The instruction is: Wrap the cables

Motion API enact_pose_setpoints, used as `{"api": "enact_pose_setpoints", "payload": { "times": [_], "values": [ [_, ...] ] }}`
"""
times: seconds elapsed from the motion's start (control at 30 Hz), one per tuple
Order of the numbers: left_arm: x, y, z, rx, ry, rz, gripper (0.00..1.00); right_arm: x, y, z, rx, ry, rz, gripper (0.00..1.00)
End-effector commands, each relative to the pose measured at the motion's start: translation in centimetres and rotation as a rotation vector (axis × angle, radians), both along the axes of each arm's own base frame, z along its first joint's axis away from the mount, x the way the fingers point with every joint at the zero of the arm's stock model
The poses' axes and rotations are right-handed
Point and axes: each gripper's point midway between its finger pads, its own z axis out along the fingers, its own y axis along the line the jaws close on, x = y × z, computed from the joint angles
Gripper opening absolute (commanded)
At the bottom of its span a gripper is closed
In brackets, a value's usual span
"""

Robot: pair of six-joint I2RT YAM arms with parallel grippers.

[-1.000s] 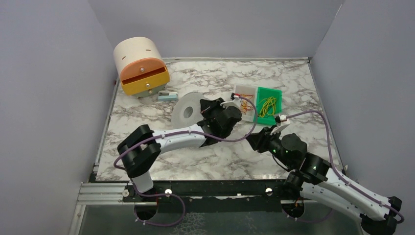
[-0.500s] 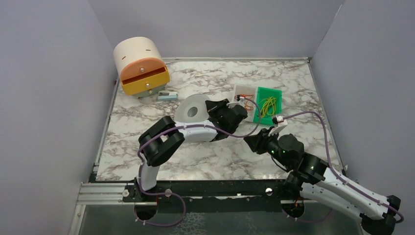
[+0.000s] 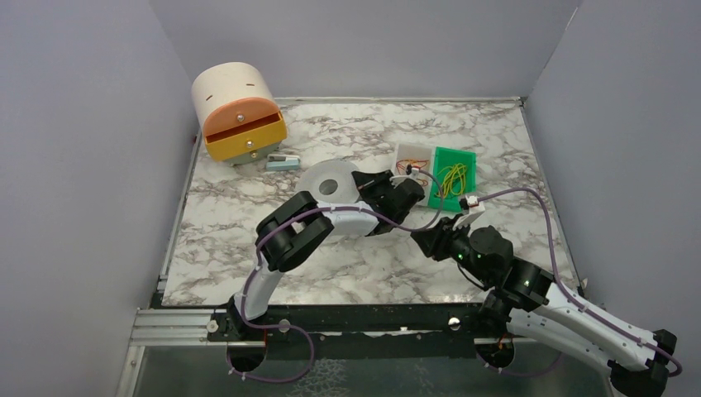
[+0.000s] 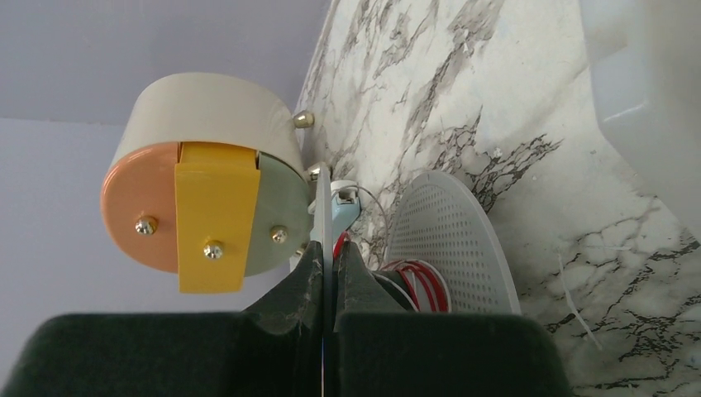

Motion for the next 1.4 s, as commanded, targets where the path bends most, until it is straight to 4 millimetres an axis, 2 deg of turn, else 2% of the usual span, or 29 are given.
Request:
{"api": "enact_pose_setpoints", "payload": {
  "times": [0.0, 0.07, 0.17, 0.5, 0.73, 1.03, 1.23, 1.37],
  "values": [
    [0.7, 0.3, -1.8, -0.047, -0.004, 0.032, 0.07, 0.1, 0.1, 0.2, 0.017, -0.006, 0.0, 0.34],
    [0.6, 0.5, -2.6, -0.044, 0.011, 0.038, 0.12, 0.1, 0.1, 0.2, 0.014, -0.006, -0.002, 0.34],
    [0.8, 0.0, -2.7, -0.081, 0.018, 0.041, 0.18, 0.1, 0.0, 0.2, 0.011, -0.007, -0.003, 0.34],
    [0.2, -0.2, -4.5, -0.14, 0.062, 0.043, 0.47, -0.1, -0.3, 0.4, -0.001, -0.007, -0.003, 0.34],
    [-0.6, -1.2, -4.7, -0.211, 0.08, 0.021, 0.67, -0.2, -0.3, 0.7, 0.004, -0.004, 0.0, 0.34],
    [-2.1, -2.7, -4.8, -0.308, 0.117, -0.004, 0.8, -0.4, -0.4, 0.7, 0.013, 0.01, 0.0, 0.34],
    [-3.1, -3.3, -3.8, -0.37, 0.122, -0.015, 0.88, -0.7, -0.8, 0.9, 0.02, 0.02, -0.01, 0.34],
    [-3.5, -3.6, -3.0, -0.424, 0.129, -0.024, 0.92, -0.8, -1.7, 1.7, 0.029, 0.009, -0.035, 0.34]
  ]
}}
